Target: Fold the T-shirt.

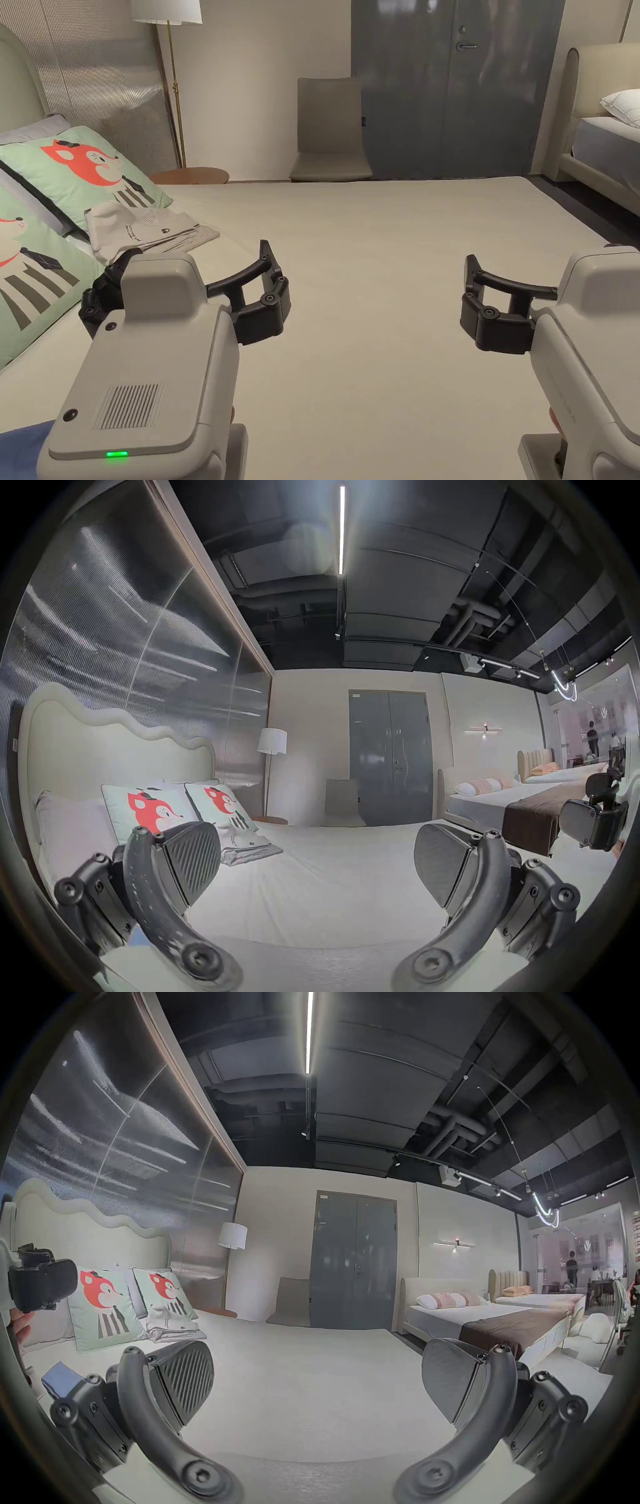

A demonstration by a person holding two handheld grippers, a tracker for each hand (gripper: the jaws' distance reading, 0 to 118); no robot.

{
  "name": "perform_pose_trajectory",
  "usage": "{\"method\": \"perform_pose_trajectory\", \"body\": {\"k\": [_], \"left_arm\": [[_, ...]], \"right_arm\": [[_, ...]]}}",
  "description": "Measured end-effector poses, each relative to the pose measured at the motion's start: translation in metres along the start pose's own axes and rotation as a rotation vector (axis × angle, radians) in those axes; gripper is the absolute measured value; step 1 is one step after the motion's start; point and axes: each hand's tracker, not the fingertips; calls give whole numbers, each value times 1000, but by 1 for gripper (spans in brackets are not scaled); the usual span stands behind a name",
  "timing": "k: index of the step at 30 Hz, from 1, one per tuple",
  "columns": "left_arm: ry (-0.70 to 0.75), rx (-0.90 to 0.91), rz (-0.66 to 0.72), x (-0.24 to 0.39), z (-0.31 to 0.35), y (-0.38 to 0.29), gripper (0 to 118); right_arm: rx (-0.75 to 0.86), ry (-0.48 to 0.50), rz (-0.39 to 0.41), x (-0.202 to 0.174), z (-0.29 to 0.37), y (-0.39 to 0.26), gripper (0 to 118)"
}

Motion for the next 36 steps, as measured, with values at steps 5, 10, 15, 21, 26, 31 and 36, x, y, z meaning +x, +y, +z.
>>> {"method": "perform_pose_trajectory", "body": {"k": [5,10,15,21,26,31,36], "left_arm": [[-3,10,4,0,1,1,111],[-4,10,5,0,2,1,111],[-4,7,5,0,3,1,111],[-9,7,10,0,4,3,111],[-10,4,4,0,4,4,111],[-14,4,5,-1,5,6,111],[-18,-1,-2,-1,5,7,111]], "right_arm": [[0,4,6,-1,0,0,118],[-7,1,-8,0,1,0,118],[-21,-29,-22,-1,-2,3,118],[-17,14,-30,3,1,7,118],[-54,-13,-50,1,0,16,118],[-96,-26,-53,0,3,21,118],[-106,-72,-31,-2,4,22,118]]}}
